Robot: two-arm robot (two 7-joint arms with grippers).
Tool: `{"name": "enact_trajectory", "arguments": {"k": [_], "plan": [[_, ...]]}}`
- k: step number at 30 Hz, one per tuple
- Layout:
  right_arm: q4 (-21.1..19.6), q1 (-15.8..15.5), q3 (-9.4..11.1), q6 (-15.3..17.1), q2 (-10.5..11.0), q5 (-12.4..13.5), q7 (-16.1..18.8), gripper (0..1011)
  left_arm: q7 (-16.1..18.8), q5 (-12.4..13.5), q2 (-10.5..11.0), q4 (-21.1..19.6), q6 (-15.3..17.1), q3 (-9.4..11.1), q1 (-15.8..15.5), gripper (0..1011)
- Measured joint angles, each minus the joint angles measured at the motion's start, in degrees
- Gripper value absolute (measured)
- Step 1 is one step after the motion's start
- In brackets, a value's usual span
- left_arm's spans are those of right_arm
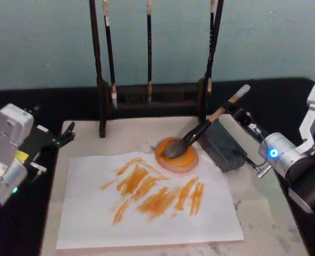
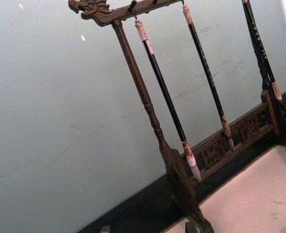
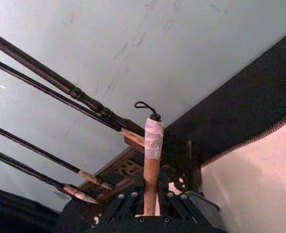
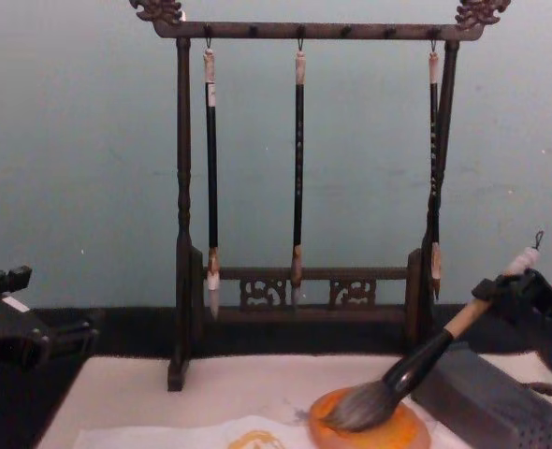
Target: Pick up the brush from the inkstone, write on the paper, then place the brush back to its original position.
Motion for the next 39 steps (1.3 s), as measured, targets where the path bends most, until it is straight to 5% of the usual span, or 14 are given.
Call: {"name": "enact_trajectory", "arguments": {"k": [22,39], "plan": [[0.03,0.10,-0.94,-1.15,0.78,0.96,-0.28,169,0.00,0.00,0.00,0.00,0.00,0.00,0.00,1001],[0.02,0.07,-0.82,-0.97,0.68,0.95,-0.20,686,0.00,0.00,0.00,0.00,0.00,0.00,0.00,1001]]}}
